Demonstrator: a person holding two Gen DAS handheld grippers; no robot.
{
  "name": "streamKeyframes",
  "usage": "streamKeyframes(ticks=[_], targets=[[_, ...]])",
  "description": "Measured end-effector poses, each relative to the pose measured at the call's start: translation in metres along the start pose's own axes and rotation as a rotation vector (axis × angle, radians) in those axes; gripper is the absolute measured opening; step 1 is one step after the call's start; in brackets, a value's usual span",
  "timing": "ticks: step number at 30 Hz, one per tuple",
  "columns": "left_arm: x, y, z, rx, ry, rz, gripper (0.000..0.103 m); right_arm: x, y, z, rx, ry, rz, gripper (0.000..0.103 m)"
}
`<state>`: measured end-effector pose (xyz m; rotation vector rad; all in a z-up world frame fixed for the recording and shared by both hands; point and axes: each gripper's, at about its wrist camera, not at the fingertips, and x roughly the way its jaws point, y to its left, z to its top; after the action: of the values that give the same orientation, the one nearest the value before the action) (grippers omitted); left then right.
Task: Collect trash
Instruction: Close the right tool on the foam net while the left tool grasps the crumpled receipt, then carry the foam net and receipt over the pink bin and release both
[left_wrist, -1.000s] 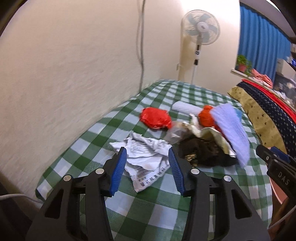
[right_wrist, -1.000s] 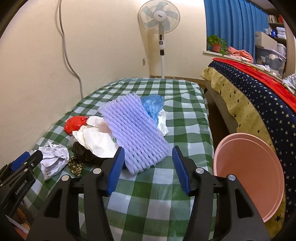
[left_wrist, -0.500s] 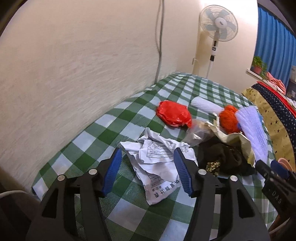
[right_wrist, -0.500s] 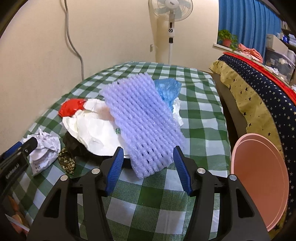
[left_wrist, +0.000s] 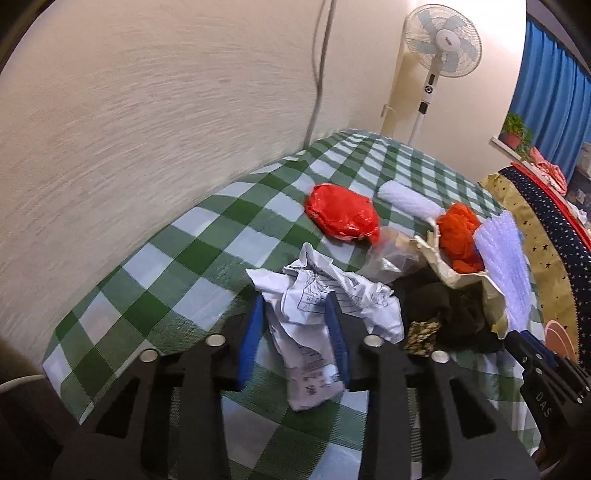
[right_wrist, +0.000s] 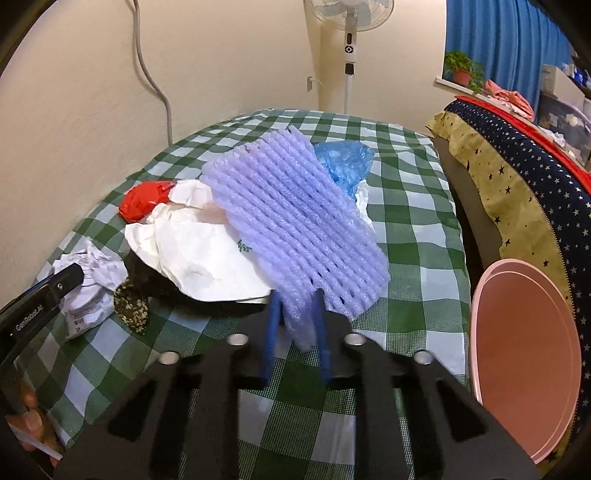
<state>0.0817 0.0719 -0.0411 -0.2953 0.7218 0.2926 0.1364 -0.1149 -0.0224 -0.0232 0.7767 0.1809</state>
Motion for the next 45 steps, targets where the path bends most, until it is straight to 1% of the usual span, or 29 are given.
streamKeyframes(ticks=[2,5,9,10,11,15,19,20,21,22,23,24,30,31,34,35,38,42,45], targets=[[-0.003,-0.004,0.001,0.019,-0.014,-0.013,0.018,-0.006,-0.002,0.002,0.006,-0.014,0.002,0.012],[-0.01,-0.012,0.004,0.053,-0.038,-0.025,0.017,-0.016,-0.004,0.007,0.011,-0.04,0.001,0.011],[-0.018,-0.015,0.008,0.068,-0.055,-0.041,0.014,-0.032,-0.007,0.01,0.013,-0.062,0.001,0.011],[-0.02,-0.015,0.008,0.07,-0.059,-0.044,0.003,-0.036,-0.007,0.01,0.007,-0.067,0.001,0.011],[-0.023,-0.015,0.009,0.075,-0.063,-0.048,0.0,-0.041,-0.007,0.01,0.0,-0.073,0.0,0.011],[-0.034,-0.018,0.011,0.098,-0.088,-0.063,0.0,-0.059,-0.012,0.009,0.003,-0.087,0.0,0.011],[-0.031,-0.012,0.009,0.07,-0.06,-0.07,0.001,-0.07,-0.02,0.003,0.023,-0.085,-0.001,0.011],[-0.029,-0.01,0.008,0.058,-0.054,-0.068,0.004,-0.073,-0.023,0.001,0.032,-0.083,-0.001,0.011],[-0.027,-0.009,0.008,0.054,-0.051,-0.056,0.009,-0.076,-0.026,-0.001,0.041,-0.081,-0.001,0.011],[-0.025,-0.007,0.007,0.047,-0.048,-0.045,0.029,-0.08,-0.028,-0.003,0.05,-0.078,-0.002,0.011],[-0.022,-0.006,0.008,0.034,-0.044,-0.043,0.054,-0.083,-0.031,-0.005,0.055,-0.077,0.0,0.011],[-0.02,-0.006,0.007,0.025,-0.041,-0.041,0.059,-0.087,-0.033,-0.006,0.056,-0.077,0.002,0.011],[0.003,-0.005,0.012,-0.01,0.008,-0.023,0.06,-0.11,-0.048,-0.013,0.047,-0.102,-0.017,0.011],[0.007,-0.004,0.012,-0.013,0.017,-0.02,0.059,-0.113,-0.051,-0.013,0.052,-0.103,-0.02,0.011],[0.015,-0.005,0.01,-0.012,0.055,-0.043,0.031,-0.121,-0.061,-0.015,0.071,-0.105,-0.029,0.011],[0.014,-0.006,0.01,-0.005,0.047,-0.047,0.027,-0.123,-0.064,-0.015,0.077,-0.107,-0.031,0.011],[0.002,-0.008,0.014,0.014,-0.001,-0.066,0.023,-0.132,-0.07,-0.013,0.093,-0.12,-0.033,0.011],[-0.02,-0.016,0.02,0.065,-0.069,-0.081,0.022,-0.145,-0.078,-0.01,0.107,-0.14,-0.035,0.011],[-0.031,-0.022,0.022,0.1,-0.095,-0.087,0.022,-0.157,-0.087,-0.009,0.131,-0.153,-0.036,0.011]])
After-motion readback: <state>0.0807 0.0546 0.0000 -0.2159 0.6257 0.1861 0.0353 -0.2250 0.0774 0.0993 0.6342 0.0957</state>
